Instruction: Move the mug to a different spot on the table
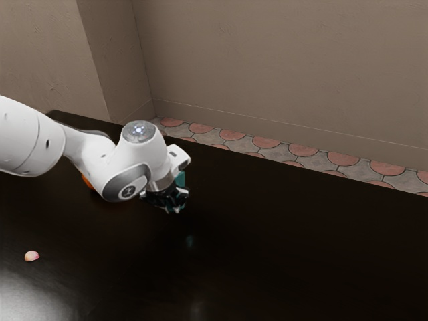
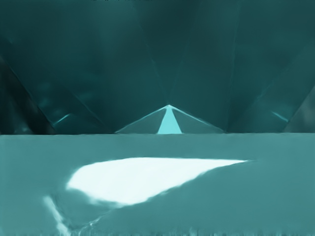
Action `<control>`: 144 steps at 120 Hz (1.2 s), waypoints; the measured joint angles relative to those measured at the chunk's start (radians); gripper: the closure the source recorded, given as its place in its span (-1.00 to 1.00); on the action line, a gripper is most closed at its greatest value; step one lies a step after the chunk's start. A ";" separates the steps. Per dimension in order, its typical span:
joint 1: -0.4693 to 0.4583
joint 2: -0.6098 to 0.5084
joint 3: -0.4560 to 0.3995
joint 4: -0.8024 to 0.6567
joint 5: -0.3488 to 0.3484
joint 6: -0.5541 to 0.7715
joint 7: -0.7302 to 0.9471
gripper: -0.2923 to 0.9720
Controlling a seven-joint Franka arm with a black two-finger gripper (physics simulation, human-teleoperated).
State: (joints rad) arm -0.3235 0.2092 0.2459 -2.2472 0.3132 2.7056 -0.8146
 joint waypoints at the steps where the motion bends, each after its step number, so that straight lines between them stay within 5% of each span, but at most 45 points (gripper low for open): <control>1: 0.000 -0.003 0.000 -0.004 0.001 0.001 0.000 0.69; 47: 0.011 -0.152 0.006 -0.219 0.002 0.028 0.008 0.70; 144: 0.042 -0.153 -0.006 -0.286 -0.004 0.033 -0.004 0.71</control>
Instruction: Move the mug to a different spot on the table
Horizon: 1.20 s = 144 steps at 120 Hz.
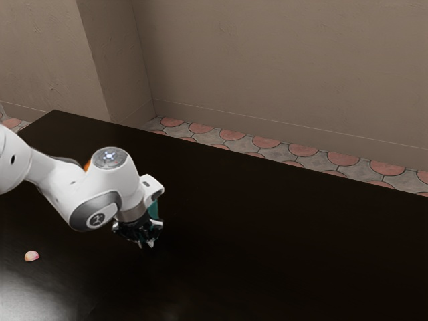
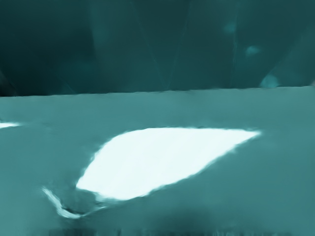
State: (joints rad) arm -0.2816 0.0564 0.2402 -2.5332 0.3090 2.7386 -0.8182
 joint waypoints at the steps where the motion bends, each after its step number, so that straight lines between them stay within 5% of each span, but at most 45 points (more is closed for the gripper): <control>1: -0.001 0.000 -0.001 -0.001 0.000 0.000 -0.001 0.71; 27: -0.007 -0.015 -0.046 -0.048 -0.008 0.010 -0.020 -0.01; 49: -0.014 -0.058 -0.082 -0.092 -0.005 0.013 -0.064 -0.31; 89: -0.063 -0.084 -0.087 -0.097 0.004 0.012 -0.124 -0.49; 144: 0.016 -0.168 -0.080 -0.046 0.003 -0.069 -0.161 -0.53</control>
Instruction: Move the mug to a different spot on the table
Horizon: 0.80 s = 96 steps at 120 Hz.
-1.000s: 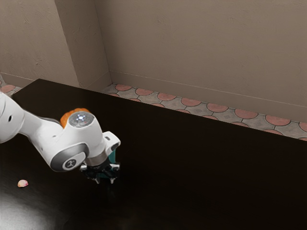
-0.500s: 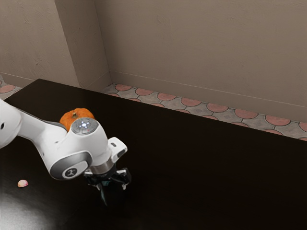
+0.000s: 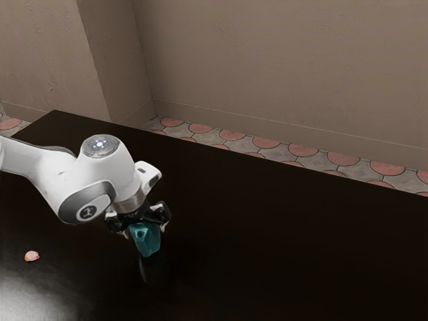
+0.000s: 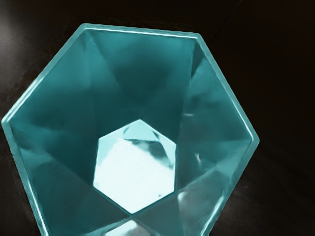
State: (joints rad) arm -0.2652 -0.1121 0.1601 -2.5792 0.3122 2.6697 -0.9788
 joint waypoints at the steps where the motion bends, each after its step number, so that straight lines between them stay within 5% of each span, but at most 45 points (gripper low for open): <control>1: 0.005 -0.003 0.000 0.000 -0.001 -0.001 -0.001 -0.53; 38: 0.055 -0.101 -0.038 0.079 -0.009 -0.117 -0.017 -0.54; 76: 0.049 0.067 -0.048 0.744 -0.115 -0.623 0.142 -0.54; 96: 0.051 0.120 -0.045 0.876 -0.135 -0.784 0.307 -0.54</control>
State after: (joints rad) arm -0.2142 0.0079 0.1148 -1.7035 0.1767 1.8857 -0.6717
